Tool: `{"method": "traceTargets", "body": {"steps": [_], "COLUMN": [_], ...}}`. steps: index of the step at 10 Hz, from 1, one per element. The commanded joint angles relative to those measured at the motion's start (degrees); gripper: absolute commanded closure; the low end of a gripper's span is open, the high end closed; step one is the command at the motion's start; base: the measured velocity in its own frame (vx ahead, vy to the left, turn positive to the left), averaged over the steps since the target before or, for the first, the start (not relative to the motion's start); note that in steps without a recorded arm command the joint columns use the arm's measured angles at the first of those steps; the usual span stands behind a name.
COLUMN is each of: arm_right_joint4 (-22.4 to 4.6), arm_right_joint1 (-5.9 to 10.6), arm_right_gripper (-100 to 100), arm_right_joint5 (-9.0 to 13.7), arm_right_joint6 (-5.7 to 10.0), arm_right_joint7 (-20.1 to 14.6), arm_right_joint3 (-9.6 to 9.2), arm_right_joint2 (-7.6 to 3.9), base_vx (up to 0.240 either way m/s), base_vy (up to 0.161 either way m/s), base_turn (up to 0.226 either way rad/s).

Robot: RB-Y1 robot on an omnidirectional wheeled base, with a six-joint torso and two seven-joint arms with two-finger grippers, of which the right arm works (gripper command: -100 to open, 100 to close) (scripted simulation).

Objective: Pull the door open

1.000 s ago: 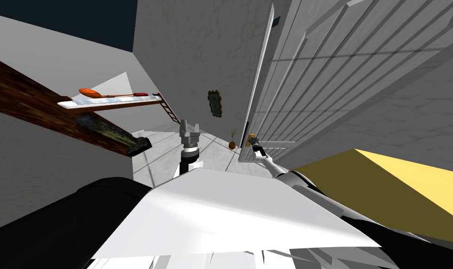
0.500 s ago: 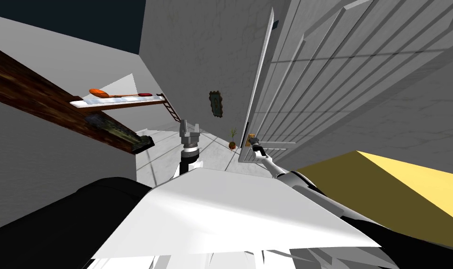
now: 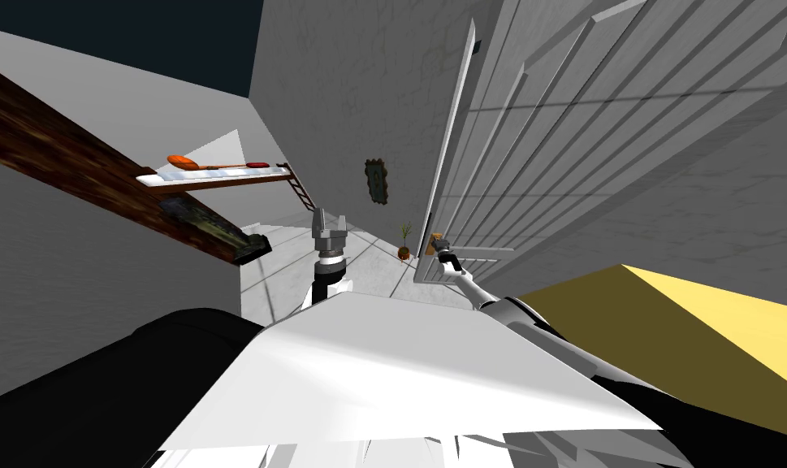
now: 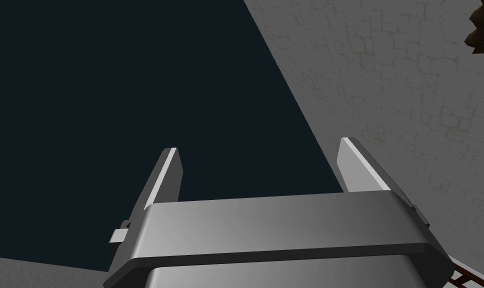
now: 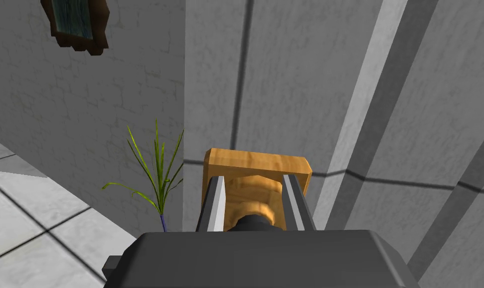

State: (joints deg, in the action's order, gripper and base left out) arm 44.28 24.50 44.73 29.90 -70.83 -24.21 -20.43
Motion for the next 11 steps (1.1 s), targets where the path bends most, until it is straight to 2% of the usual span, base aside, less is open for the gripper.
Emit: {"method": "traceTargets", "body": {"steps": [1,4,5,6,11], "arm_right_joint4": [-1.43,-1.38,-2.07,-1.71,-1.17], "arm_right_joint1": [0.04,0.08,1.25,1.02,0.28], "arm_right_gripper": [100,100,100,100,100], "arm_right_joint5": [0.51,1.53,1.13,1.2,1.3], "arm_right_joint6": [-0.1,-0.17,0.8,1.27,1.91], "arm_right_joint7": [-2.78,-6.15,-5.81,-8.1,-11.82], "arm_right_joint3": [-0.83,-1.09,-1.12,-2.5,-5.13], "arm_right_joint2": [0.4,0.41,0.19,-1.21,-3.81], "base_vx": [-0.01,-0.009,-0.009,-0.129,-0.154], "base_vy": [-0.036,-0.031,-0.013,-0.013,-0.034], "base_turn": [0.037,0.033,0.006,0.147,0.104]}}
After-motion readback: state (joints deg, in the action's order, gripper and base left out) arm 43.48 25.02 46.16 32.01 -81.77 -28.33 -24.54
